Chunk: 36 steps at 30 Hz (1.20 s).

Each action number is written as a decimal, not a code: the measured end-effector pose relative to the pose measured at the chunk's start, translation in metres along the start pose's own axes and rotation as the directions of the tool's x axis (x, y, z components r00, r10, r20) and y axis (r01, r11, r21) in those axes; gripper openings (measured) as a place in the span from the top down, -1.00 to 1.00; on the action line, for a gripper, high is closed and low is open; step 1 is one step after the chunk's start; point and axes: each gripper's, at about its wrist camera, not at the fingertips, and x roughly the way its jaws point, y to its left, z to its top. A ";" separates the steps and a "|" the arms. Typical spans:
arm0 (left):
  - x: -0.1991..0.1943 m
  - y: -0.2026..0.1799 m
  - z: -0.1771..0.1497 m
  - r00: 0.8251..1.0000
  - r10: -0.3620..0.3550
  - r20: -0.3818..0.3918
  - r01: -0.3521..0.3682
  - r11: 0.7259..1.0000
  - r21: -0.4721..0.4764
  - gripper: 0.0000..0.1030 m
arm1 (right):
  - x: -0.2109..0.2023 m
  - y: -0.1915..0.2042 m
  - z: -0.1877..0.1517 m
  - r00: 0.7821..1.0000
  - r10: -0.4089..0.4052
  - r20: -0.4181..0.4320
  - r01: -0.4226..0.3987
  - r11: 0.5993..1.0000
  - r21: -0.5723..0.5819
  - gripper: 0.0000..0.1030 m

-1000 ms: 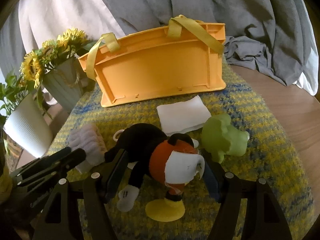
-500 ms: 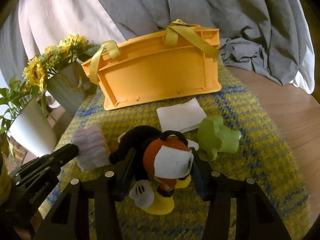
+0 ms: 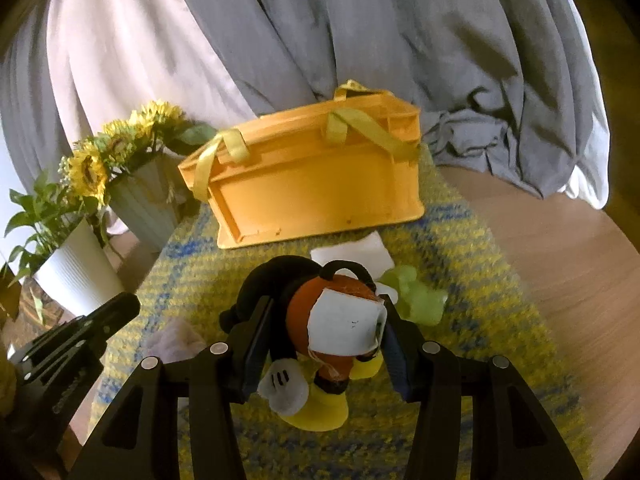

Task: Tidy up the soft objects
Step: 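Grasp the white fluffy towel with the left tool while the right tool grasps the Mickey plush, then lift and carry the white towel and Mickey plush over the orange crate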

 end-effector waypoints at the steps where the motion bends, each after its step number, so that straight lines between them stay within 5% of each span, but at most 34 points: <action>1: -0.002 0.000 -0.002 1.000 -0.001 -0.007 0.001 1.000 -0.001 0.96 | -0.001 0.000 0.000 1.000 0.004 0.000 -0.004 1.000 -0.003 0.00; 5: -0.007 0.004 -0.014 0.999 0.008 -0.036 -0.009 1.000 -0.023 0.89 | -0.004 0.003 -0.004 1.000 0.017 -0.008 -0.017 1.000 -0.018 0.00; 9: -0.010 0.005 -0.028 0.997 0.034 -0.068 -0.036 0.999 -0.033 0.33 | -0.004 0.007 -0.009 1.000 0.024 -0.015 -0.025 0.999 -0.041 0.00; 11: -0.009 0.007 -0.034 0.995 0.045 -0.086 -0.049 0.998 -0.043 0.28 | -0.004 0.007 -0.010 1.000 0.026 -0.016 -0.027 0.998 -0.053 0.00; 24: 0.032 0.016 -0.054 0.980 -0.023 -0.198 -0.005 0.990 -0.139 0.29 | 0.009 0.014 -0.017 0.999 0.032 -0.044 -0.036 0.995 -0.091 0.00; 30: 0.039 0.009 -0.049 0.981 -0.025 -0.192 0.005 0.995 -0.103 0.73 | 0.012 0.011 -0.019 0.998 0.030 -0.052 -0.034 0.996 -0.078 0.00; 36: 0.029 0.004 -0.039 0.988 -0.012 -0.152 0.003 0.998 -0.064 0.77 | 0.007 0.007 -0.016 0.999 0.034 -0.043 -0.036 0.998 -0.058 0.00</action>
